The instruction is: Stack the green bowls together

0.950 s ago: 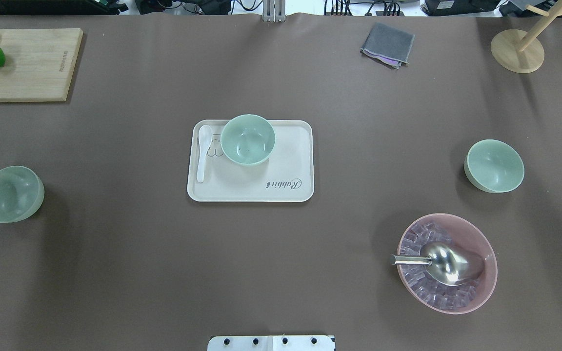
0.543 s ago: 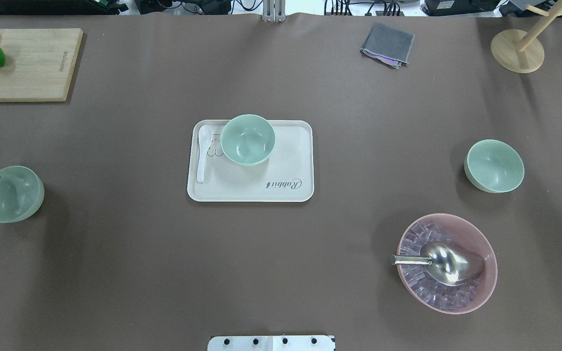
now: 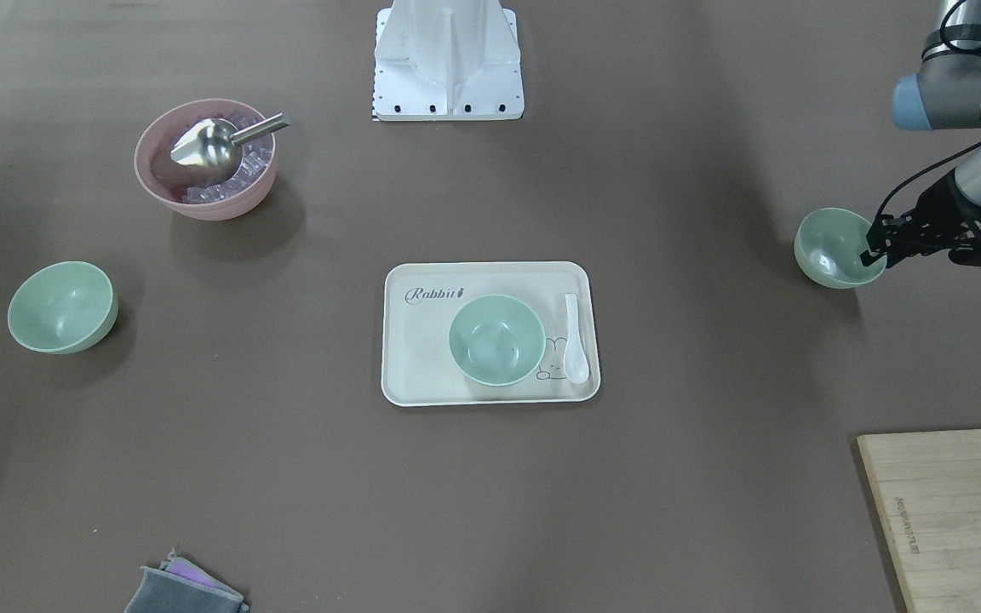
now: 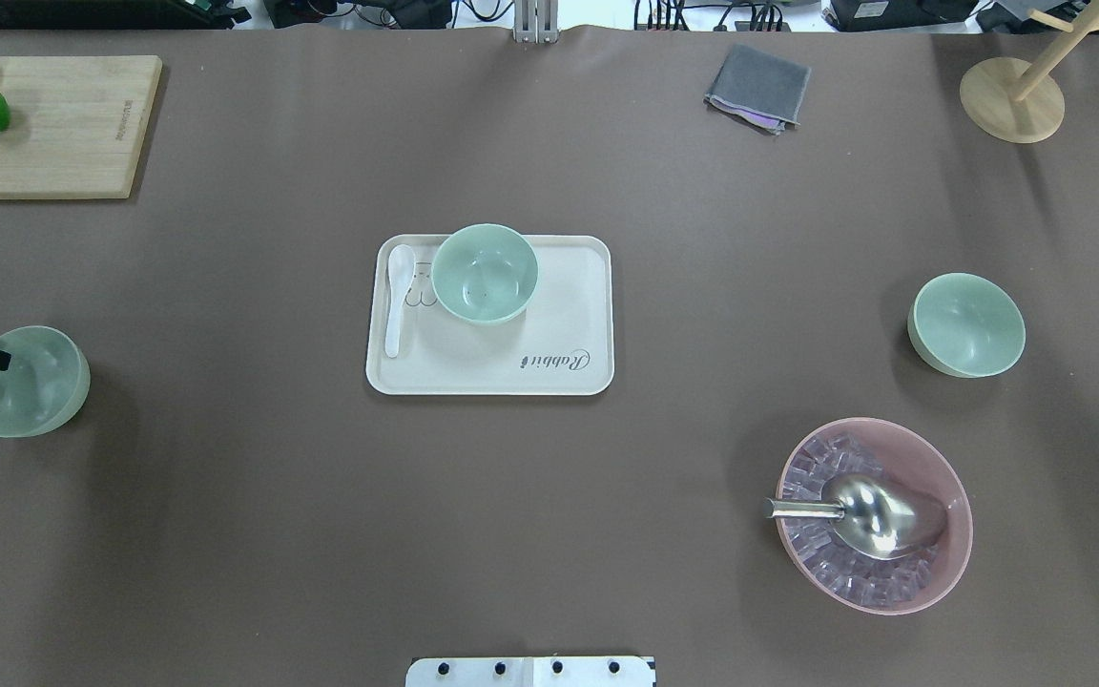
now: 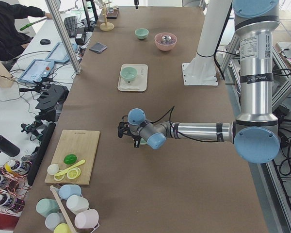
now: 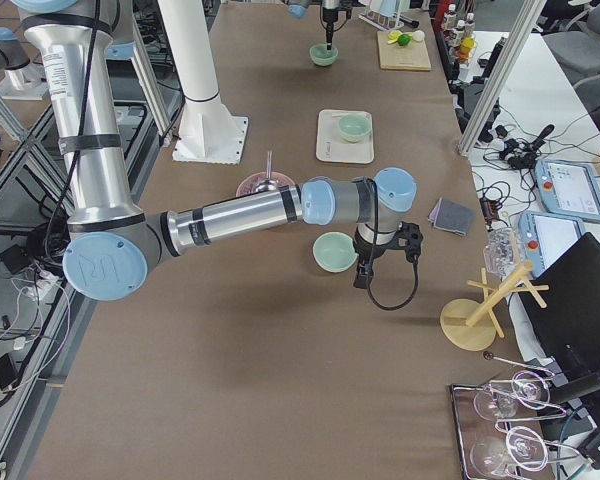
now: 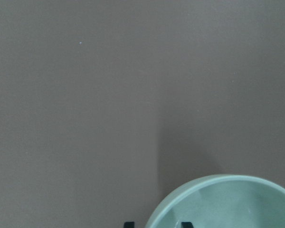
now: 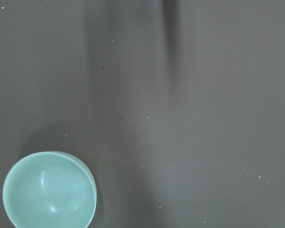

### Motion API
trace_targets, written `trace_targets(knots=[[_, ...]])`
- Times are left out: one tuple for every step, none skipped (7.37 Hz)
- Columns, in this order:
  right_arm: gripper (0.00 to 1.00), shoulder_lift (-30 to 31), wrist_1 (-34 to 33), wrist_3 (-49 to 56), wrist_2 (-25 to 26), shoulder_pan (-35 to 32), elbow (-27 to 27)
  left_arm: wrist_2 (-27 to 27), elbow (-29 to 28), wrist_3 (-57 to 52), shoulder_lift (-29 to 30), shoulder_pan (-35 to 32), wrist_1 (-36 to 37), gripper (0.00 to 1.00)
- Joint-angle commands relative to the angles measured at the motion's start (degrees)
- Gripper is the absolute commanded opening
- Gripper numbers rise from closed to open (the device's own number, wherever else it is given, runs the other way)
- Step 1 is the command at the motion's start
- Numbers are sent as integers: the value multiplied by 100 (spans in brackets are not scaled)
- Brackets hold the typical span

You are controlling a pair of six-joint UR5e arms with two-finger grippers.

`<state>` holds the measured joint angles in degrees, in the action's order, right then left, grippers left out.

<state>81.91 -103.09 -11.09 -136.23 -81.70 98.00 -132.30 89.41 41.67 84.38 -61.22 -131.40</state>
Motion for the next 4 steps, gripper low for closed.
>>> trace_targets(knots=[[100,0,8,-7,0,5,0,2,24,-1,-45,13,0,40],[100,0,-1,-33,-9,-4,9,2,24,-10,-45,13,0,40],[100,0,-1,-51,0,-4,26,2,42,-10,-106,22,0,40],[100,0,-1,-51,-9,-4,44,2,198,-10,-254,31,9,41]])
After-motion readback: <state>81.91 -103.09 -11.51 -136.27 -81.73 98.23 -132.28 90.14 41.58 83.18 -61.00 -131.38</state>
